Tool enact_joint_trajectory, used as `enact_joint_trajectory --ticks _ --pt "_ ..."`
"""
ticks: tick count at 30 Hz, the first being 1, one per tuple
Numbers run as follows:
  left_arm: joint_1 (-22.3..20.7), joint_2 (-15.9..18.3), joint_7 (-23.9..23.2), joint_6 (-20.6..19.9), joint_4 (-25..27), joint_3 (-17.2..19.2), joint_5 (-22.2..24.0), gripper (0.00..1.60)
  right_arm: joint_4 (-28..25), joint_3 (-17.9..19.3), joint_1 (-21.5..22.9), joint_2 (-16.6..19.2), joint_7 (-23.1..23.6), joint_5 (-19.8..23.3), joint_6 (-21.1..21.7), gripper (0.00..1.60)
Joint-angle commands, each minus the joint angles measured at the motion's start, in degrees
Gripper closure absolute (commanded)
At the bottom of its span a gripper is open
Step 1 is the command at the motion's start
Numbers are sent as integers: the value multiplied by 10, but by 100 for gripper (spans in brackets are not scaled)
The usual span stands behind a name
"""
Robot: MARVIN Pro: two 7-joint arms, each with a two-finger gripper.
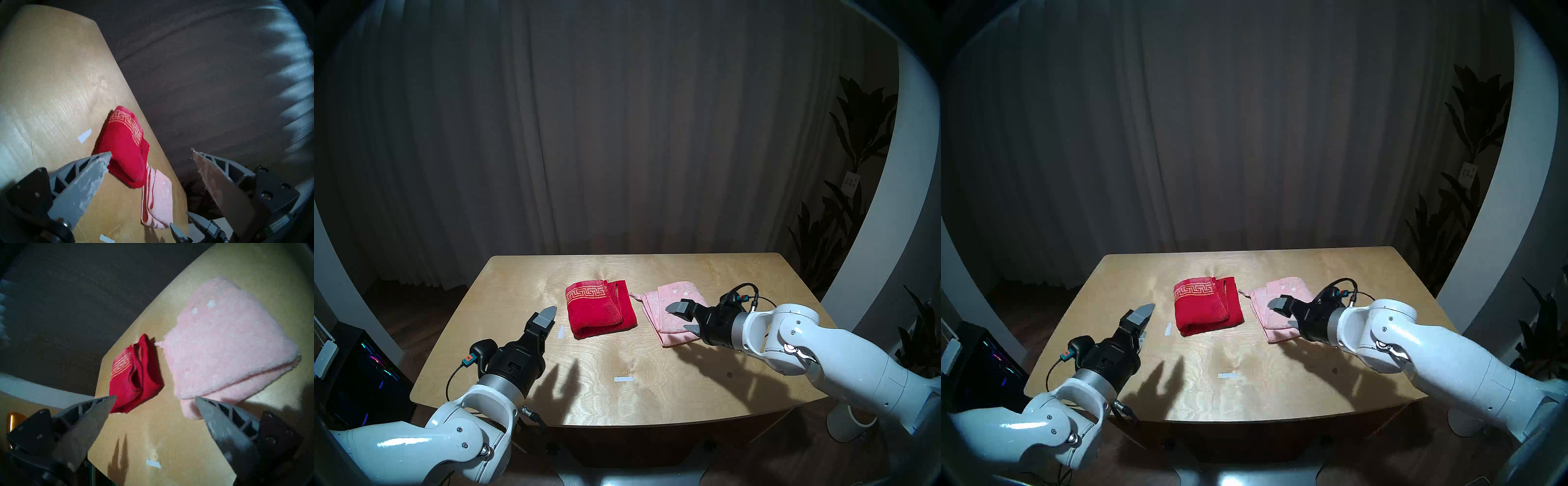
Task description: Fold each towel twice and stack them on table
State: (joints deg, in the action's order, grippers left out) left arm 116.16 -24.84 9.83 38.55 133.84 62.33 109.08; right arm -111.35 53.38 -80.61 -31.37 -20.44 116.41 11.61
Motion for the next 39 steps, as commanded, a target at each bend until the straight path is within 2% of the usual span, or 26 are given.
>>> enact_joint_trajectory --ticks 1,2,4,8,17,32,33,36,37,38,39 --pt "-36 -19 -6 -52 16 -12 6 0 8 42 -31 38 -6 58 -44 0" --pt "-45 -27 -4 -71 17 -20 10 0 14 49 -37 45 -11 75 -54 0" --pt "-49 -30 -4 -79 17 -23 12 0 17 52 -40 47 -12 80 -58 0" --pt "-78 -49 1 -128 10 -40 18 0 40 67 -55 60 -25 118 -79 0" --pt "-131 -88 7 -199 -16 -62 26 0 73 91 -55 62 -37 170 -97 0" --pt "-229 -193 18 -312 -104 -119 28 0 114 104 -57 43 -58 242 -105 0" --pt "-221 -186 16 -316 -104 -117 27 0 115 104 -57 42 -59 246 -105 0" --pt "-243 -210 21 -334 -128 -128 23 0 118 104 -56 34 -60 258 -104 0" --pt "-263 -225 26 -342 -141 -137 21 0 119 104 -55 31 -61 264 -103 0" --pt "-248 -215 25 -346 -139 -132 13 0 119 104 -54 28 -61 267 -104 0" --pt "-259 -227 28 -353 -149 -138 12 0 120 104 -53 25 -61 271 -104 0"
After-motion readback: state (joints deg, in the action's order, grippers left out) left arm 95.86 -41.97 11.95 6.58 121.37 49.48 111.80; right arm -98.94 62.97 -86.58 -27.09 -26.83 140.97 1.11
